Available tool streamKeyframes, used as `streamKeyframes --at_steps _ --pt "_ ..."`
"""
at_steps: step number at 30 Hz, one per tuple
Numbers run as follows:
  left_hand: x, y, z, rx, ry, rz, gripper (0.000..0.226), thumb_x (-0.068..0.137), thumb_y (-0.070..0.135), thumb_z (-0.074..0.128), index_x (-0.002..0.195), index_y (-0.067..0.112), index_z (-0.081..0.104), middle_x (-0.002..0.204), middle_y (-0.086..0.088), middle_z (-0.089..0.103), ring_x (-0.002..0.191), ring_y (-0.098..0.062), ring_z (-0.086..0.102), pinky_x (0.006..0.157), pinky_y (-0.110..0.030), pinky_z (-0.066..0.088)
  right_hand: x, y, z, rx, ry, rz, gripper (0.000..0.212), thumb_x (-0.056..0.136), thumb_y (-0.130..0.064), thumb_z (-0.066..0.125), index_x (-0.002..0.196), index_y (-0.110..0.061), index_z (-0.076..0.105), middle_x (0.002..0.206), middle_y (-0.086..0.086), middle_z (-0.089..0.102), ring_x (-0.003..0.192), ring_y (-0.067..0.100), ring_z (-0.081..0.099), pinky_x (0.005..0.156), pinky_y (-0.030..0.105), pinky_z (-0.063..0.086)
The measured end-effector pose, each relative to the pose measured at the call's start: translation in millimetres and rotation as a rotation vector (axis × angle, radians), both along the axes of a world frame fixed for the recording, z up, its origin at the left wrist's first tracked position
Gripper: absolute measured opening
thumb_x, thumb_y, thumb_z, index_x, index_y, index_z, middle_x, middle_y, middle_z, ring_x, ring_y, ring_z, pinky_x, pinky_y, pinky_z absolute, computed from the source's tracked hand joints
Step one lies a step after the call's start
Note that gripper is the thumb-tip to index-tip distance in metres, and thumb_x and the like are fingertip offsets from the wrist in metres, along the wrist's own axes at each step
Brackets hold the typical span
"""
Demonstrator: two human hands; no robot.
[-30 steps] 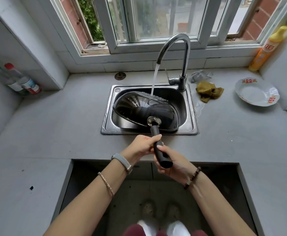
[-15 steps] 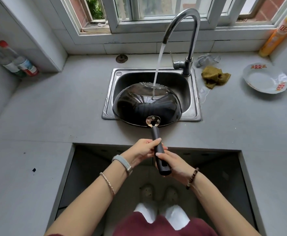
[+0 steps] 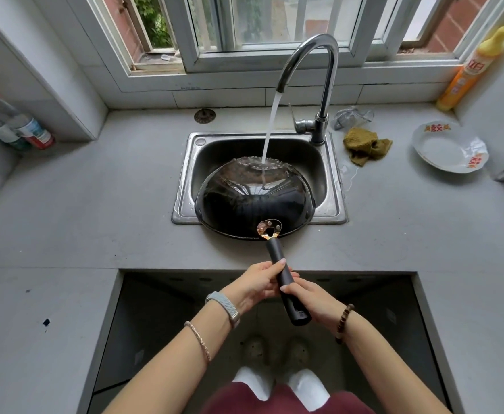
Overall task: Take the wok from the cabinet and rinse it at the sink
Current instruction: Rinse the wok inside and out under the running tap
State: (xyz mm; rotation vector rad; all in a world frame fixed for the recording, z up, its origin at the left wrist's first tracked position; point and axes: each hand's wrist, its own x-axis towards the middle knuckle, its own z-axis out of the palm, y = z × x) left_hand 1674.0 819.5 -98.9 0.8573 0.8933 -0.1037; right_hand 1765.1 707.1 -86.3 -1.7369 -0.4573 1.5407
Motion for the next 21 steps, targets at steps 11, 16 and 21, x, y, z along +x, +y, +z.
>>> streamKeyframes --at_steps 11,16,21 --pt "7.8 4.1 -13.0 -0.028 0.067 -0.006 0.034 0.097 0.033 0.053 0.118 0.006 0.06 0.107 -0.012 0.073 0.098 -0.02 0.071 0.083 -0.033 0.058 5.4 -6.0 -11.3 -0.126 -0.104 0.015 0.03 0.095 -0.037 0.053 0.114 -0.014 0.057 0.105 0.007 0.064 0.086 0.012 0.062 0.069 0.023 0.052" --pt "0.4 17.6 -6.2 0.322 0.157 -0.086 0.024 0.097 0.032 0.053 0.113 0.016 0.06 0.107 -0.004 0.068 0.096 -0.015 0.068 0.085 -0.031 0.056 13.8 -3.7 -5.5 -0.108 -0.272 -0.016 0.035 0.092 -0.041 0.057 0.116 -0.016 0.055 0.108 0.004 0.064 0.092 0.01 0.062 0.073 0.021 0.051" --pt "-14.7 52.7 18.5 0.698 0.024 0.125 0.018 0.094 0.025 0.058 0.11 0.025 0.065 0.109 0.006 0.068 0.104 -0.008 0.063 0.091 -0.028 0.051 37.7 6.6 17.0 0.152 -0.458 -0.27 0.024 0.093 -0.032 0.057 0.117 -0.028 0.056 0.117 -0.003 0.06 0.108 0.016 0.06 0.094 0.038 0.052"
